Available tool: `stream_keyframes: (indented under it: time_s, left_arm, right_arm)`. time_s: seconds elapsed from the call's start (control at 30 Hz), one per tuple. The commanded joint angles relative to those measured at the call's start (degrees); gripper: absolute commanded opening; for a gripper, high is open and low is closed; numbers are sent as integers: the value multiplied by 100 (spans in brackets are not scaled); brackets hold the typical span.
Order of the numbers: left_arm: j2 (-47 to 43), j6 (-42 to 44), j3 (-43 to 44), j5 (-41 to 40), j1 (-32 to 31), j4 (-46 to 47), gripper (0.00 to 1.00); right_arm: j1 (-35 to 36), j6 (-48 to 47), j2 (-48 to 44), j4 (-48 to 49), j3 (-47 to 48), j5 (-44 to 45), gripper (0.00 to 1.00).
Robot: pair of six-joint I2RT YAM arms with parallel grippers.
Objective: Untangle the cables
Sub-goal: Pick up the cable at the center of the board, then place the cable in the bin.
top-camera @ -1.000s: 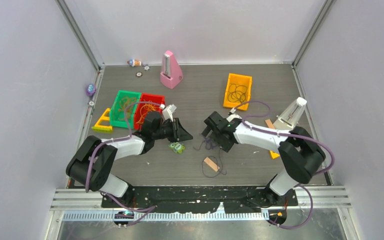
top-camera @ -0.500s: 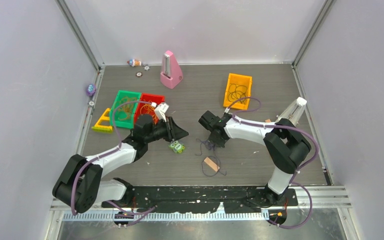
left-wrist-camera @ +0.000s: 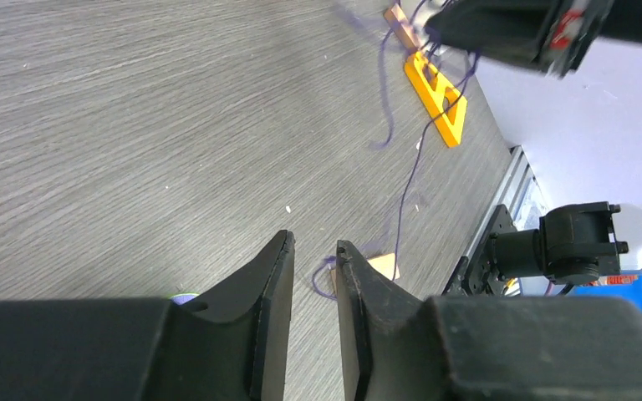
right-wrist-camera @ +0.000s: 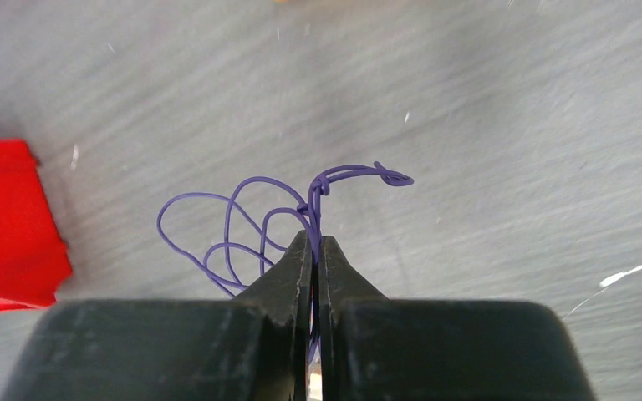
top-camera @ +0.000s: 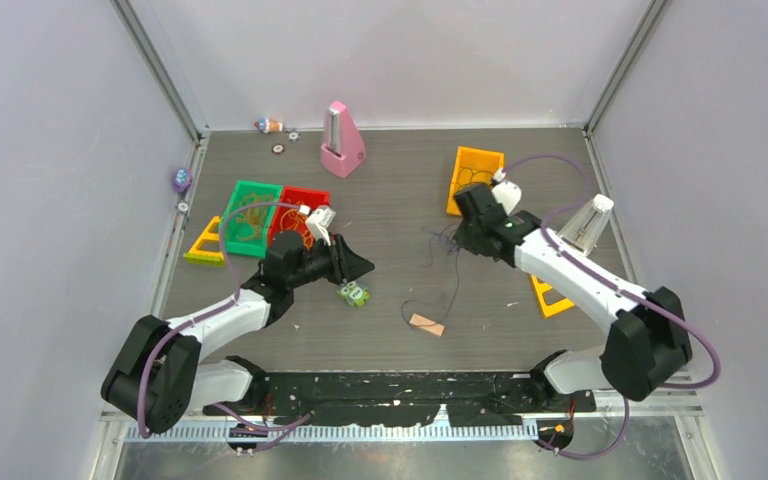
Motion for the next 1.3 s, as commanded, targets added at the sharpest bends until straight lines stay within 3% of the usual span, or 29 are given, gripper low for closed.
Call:
stream_keyframes:
  time_s: [0.0,0.27,0.63,1.27]
  left_arm:
    - [-159,224,-42,-74,26,183,29]
    - [-174,347,-59,-63,-20,223,47]
    - [-410,735,-144,-381,-342,195,98]
    - [-354,880,-91,-400,-437,172,100]
  right_arm:
    - [-599,-1282,-505,389,352,65,6]
    - [-1628,-2249,-591,466,1598,-422,5]
    - [-2314,-2558,79,469,3461,-968,6]
    - [-2675,-2410,1699,630,5710,-1515,6]
